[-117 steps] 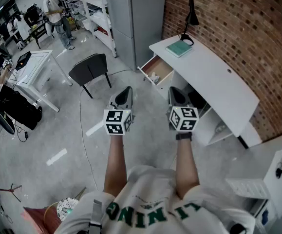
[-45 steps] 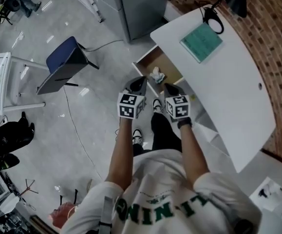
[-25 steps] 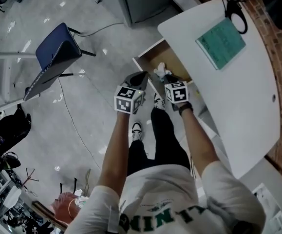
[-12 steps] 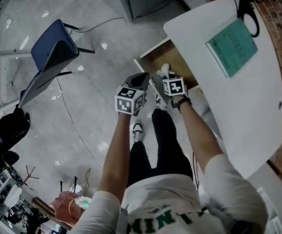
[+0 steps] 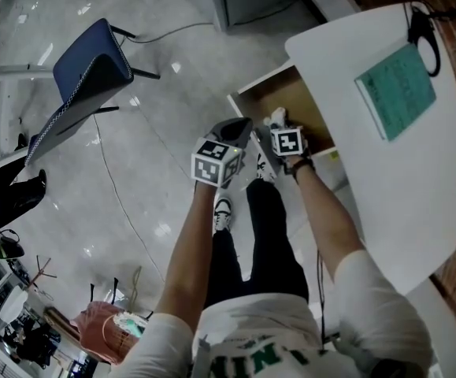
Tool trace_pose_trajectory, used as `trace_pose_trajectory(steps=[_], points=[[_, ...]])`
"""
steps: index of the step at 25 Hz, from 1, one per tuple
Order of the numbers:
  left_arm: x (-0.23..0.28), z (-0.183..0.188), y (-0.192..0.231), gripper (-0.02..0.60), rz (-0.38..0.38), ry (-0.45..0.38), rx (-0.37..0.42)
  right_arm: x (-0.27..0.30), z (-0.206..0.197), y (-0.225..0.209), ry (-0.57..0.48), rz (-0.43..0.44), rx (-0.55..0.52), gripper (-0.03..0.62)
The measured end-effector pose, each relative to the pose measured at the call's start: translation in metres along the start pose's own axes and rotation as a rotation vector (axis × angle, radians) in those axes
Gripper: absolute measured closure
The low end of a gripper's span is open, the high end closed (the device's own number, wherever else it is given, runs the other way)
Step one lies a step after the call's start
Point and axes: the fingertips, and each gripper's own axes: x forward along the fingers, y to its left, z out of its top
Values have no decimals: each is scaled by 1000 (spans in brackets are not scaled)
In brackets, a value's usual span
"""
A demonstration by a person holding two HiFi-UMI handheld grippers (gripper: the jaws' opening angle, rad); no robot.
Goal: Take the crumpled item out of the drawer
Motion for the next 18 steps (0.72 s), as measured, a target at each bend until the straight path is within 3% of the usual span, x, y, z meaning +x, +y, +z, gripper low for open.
trace_pose_trajectory(steps=[6,18], points=[[-3,0,4,588,4,2,15,-3,5,1,-34,1,31,556],[-41,29,-21,588,18,-49,14,-78,11,11,-110,8,65,576]])
